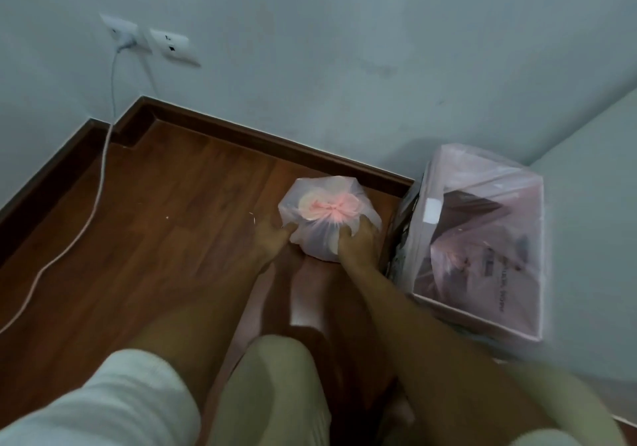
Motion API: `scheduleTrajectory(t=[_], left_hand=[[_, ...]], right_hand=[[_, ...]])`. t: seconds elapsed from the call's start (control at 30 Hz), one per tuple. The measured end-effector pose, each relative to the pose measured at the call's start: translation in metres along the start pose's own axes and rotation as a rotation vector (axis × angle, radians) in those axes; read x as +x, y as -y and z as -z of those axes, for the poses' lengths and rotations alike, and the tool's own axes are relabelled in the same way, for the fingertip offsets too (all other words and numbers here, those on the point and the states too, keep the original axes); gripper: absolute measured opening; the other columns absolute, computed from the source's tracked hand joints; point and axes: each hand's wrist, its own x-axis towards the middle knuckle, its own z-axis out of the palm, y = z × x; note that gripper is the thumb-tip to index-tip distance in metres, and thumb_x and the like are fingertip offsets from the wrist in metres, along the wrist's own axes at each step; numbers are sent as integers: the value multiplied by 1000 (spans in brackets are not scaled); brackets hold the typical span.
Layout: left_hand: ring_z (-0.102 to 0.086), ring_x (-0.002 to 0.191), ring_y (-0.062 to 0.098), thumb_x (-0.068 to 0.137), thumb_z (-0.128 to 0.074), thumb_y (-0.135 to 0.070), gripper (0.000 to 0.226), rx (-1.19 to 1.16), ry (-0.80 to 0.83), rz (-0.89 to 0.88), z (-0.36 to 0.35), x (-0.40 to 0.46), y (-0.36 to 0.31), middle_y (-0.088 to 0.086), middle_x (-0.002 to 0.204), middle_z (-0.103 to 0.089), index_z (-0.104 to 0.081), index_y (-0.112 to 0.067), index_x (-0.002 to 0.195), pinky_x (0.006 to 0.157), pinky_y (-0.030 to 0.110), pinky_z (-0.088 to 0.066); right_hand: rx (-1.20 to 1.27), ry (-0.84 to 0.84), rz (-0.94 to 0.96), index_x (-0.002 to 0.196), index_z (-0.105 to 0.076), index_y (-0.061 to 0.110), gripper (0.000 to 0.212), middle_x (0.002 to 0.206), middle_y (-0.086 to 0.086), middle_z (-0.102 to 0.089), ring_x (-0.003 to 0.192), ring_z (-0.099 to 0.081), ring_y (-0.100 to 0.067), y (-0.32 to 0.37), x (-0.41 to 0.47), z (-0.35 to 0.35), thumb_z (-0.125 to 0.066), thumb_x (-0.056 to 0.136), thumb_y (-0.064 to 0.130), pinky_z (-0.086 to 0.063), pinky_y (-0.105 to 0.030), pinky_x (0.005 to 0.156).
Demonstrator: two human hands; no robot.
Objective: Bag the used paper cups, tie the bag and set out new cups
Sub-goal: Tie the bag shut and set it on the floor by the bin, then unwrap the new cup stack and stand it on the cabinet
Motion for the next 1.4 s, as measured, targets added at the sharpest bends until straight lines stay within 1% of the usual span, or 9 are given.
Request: scheduleTrajectory(t=[0.13, 0.27, 0.43, 0.53, 0.67, 0.73, 0.93, 1.03, 1.4], left_hand=[[-63, 115, 32, 92, -72, -24, 43, 70, -4, 8, 38, -70, -76, 17, 124, -67, -62, 0, 126, 89, 34, -50], [-58, 124, 34, 90, -74, -25, 59, 126, 40, 11, 69, -146, -157, 21, 134, -61, -53, 4, 137, 104, 38, -46], [-61, 118, 27, 88, -74, -32, 58, 228, 88, -14, 111, -238, -250, 11, 128, -66, -58, -7, 137, 92, 26, -42], [-59, 123, 26, 90, -73, -30, 61, 274, 113, -48, 135, -288, -309, 11, 133, -64, -53, -7, 142, 94, 23, -40], [-56, 129, 27, 91, -72, -30, 65, 367, 167, -118, 152, -344, -374, 14, 140, -59, -48, -6, 147, 111, 36, -41], [-58, 126, 28, 91, -72, -31, 62, 391, 192, -165, 153, -365, -394, 14, 134, -63, -51, -6, 144, 109, 37, -43], [-56, 128, 27, 92, -70, -36, 66, 466, 279, -289, 124, -410, -438, 14, 135, -63, -48, -7, 147, 112, 36, -40], [-57, 127, 28, 92, -68, -37, 64, 482, 313, -339, 94, -434, -462, 14, 140, -59, -49, -11, 147, 110, 37, -42], [-56, 127, 27, 93, -67, -42, 62, 482, 344, -488, -41, -524, -541, 11, 142, -58, -51, -13, 146, 108, 35, -41]], right_hand=[[-61, 157, 33, 145, -50, 3, 48, 146, -22, -52, 133, -50, -36, 60, -58, 72, -56, 100, 20, -40, -35, 108], [-103, 193, 29, 143, -53, 5, 48, 147, -17, -54, 133, -52, -32, 128, -123, 159, -57, 97, 17, -39, -30, 105], [-88, 192, 4, 128, -60, 0, 36, 129, -20, -64, 119, -60, -34, 200, -195, 251, -57, 94, 12, -42, -29, 90], [-44, 150, 13, 129, -60, 6, 36, 125, -16, -67, 116, -61, -33, 236, -240, 301, -59, 94, 15, -44, -32, 97], [13, 73, 56, 108, -66, 4, 17, 103, -19, -70, 101, -65, -36, 263, -289, 355, -58, 94, 7, -49, -38, 91], [14, 44, 61, 103, -67, 11, 15, 101, -16, -70, 100, -64, -32, 268, -308, 379, -55, 95, 11, -47, -33, 86], [57, -67, 140, 137, -60, 10, 39, 132, -12, -66, 121, -61, -27, 263, -343, 456, -50, 100, 16, -37, -19, 92], [67, -105, 171, 143, -55, 12, 42, 139, -12, -62, 124, -61, -24, 253, -347, 502, -53, 101, 17, -40, -22, 98], [136, -244, 205, 145, -53, 16, 45, 137, -4, -60, 106, -58, -12, 176, -344, 668, -50, 101, 23, -45, -27, 89]])
